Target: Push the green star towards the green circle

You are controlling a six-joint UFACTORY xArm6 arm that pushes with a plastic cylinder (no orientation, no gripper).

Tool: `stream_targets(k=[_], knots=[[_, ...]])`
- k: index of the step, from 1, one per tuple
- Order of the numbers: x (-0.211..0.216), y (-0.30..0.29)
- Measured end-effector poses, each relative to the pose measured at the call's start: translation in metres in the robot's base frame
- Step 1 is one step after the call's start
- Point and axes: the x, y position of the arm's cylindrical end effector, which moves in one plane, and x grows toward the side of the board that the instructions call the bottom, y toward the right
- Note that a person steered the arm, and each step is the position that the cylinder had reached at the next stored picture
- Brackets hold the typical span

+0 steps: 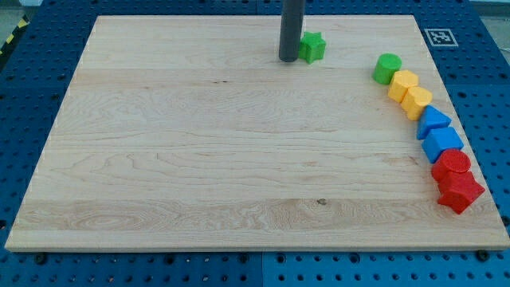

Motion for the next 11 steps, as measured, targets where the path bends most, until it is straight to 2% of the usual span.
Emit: stream_targets(k=[2,6,7,11], knots=[[-0.019,0.000],[-0.014,0.022],[-0.014,0.050],[-0.020,0.095]])
